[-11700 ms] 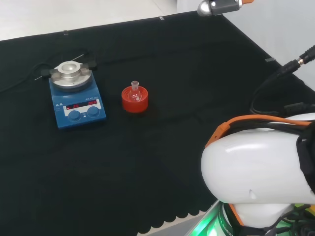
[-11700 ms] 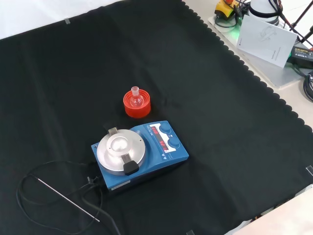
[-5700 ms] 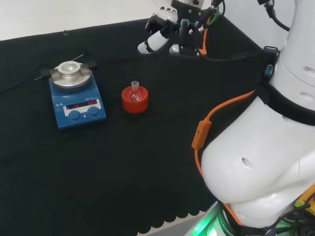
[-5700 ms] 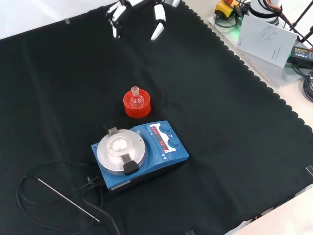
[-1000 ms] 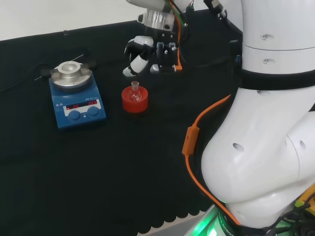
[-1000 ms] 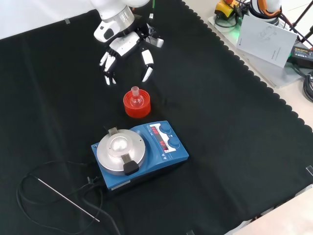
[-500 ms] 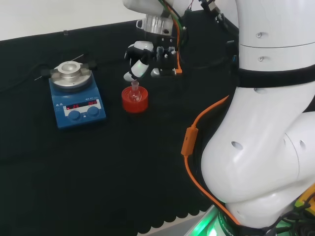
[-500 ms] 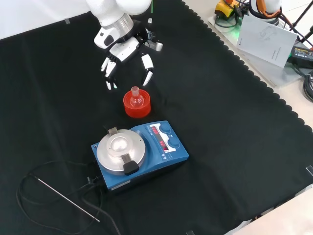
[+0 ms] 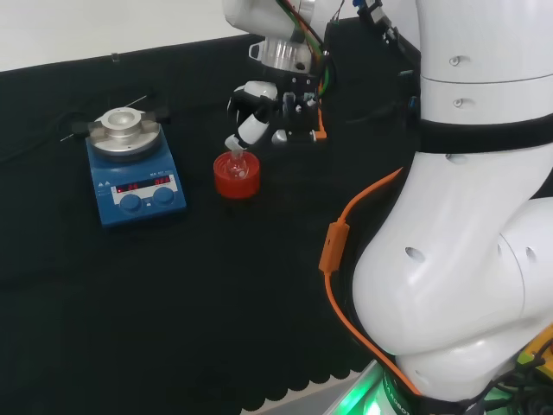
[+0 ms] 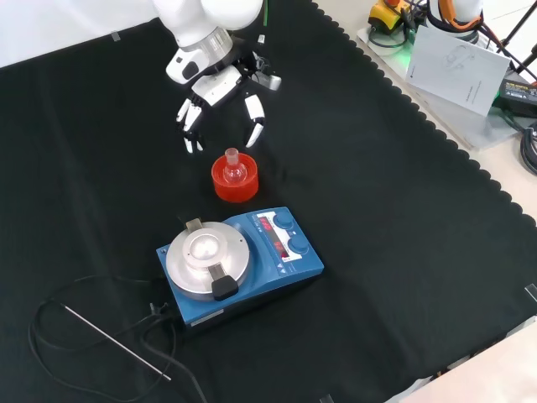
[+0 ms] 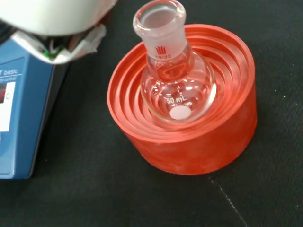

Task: Pick up the round-bottom flask.

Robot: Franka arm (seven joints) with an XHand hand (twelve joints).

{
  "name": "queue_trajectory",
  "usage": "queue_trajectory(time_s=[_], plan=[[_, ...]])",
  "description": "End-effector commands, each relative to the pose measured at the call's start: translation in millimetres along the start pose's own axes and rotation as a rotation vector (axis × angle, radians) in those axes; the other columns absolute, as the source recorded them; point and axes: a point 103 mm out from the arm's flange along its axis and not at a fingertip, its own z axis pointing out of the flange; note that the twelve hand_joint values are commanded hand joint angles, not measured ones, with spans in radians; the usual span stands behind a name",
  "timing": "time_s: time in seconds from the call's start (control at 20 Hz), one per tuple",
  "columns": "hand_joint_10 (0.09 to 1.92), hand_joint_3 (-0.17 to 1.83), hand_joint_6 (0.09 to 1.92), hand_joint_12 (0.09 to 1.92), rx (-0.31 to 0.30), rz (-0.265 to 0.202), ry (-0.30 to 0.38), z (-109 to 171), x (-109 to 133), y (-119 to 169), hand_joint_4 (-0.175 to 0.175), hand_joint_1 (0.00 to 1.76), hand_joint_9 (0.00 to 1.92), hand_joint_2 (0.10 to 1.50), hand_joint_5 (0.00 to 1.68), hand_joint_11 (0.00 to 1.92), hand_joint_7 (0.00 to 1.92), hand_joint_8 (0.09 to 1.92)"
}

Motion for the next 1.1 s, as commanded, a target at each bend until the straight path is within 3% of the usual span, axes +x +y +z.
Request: queue_trajectory(time_s=[0.05, 0.75, 1.1], plan=[[0.88, 0.86, 0.74, 1.43, 0.0, 0.004, 0.01, 5.7, -4.1, -0.3, -0.167, 0.9, 0.61, 0.37, 0.25, 0.33, 0.56, 0.89], [0.88, 0.86, 0.74, 1.43, 0.026, -0.004, -0.008, 21.8, -4.1, -0.3, -0.168, 0.88, 0.61, 0.37, 0.25, 0.34, 0.56, 0.9], [0.88, 0.86, 0.75, 1.43, 0.024, -0.003, -0.024, 31.8, -1.0, -14.1, -0.169, 0.88, 0.6, 0.37, 0.26, 0.34, 0.55, 0.9]])
